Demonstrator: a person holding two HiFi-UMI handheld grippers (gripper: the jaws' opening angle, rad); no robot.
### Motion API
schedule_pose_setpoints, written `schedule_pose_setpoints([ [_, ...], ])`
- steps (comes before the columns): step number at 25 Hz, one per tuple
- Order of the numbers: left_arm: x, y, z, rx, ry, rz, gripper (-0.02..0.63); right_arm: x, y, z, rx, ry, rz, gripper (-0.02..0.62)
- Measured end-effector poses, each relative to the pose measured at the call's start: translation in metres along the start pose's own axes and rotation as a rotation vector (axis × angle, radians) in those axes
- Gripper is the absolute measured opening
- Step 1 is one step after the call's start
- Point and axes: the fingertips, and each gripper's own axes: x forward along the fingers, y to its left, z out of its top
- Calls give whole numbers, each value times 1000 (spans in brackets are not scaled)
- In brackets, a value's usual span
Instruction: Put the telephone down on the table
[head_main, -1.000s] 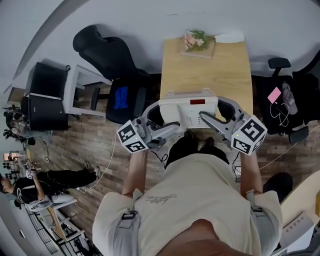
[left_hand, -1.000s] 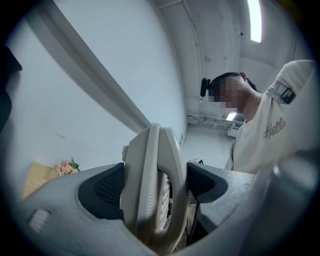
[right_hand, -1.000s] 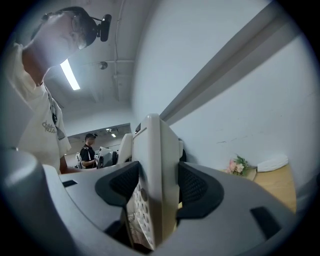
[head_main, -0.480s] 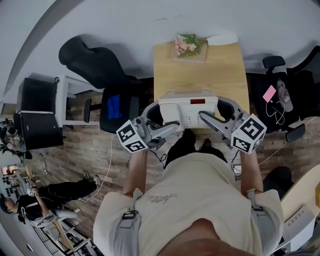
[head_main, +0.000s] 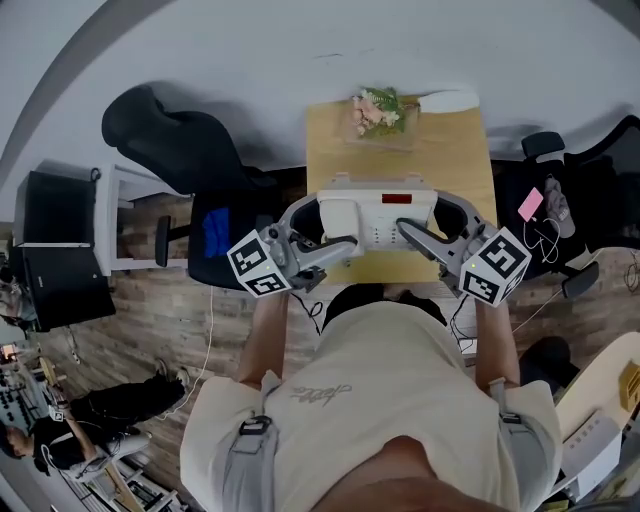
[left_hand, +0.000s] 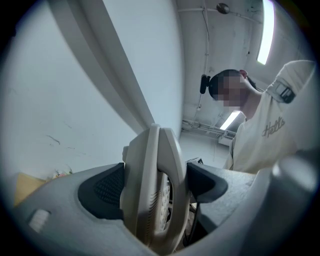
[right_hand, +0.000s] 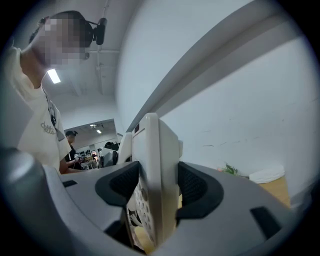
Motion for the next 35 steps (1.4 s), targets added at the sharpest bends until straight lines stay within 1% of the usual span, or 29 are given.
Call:
schedule_pose_setpoints([
  [4, -8, 26, 10, -17, -1, -28, 380, 24, -8, 5, 5, 14, -32, 238],
  [8, -20, 48, 14, -46, -3, -51, 380, 46, -14, 2, 25, 32, -66, 238],
  [15, -35, 81, -1, -98, 37, -63, 380, 74, -27, -21, 78, 82, -108, 238],
  [22, -47, 106, -32, -178, 34, -2, 380, 91, -45, -56, 146, 142, -72, 238],
  [25, -48, 116, -53, -206, 61, 35, 380, 95, -56, -77, 178, 179, -46, 238],
  [31, -49, 137, -100, -296, 96, 104, 380, 101, -81, -120, 238, 252, -1, 238],
  [35, -39, 152, -128, -346, 109, 126, 380, 96, -103, -145, 290, 282, 4, 238],
])
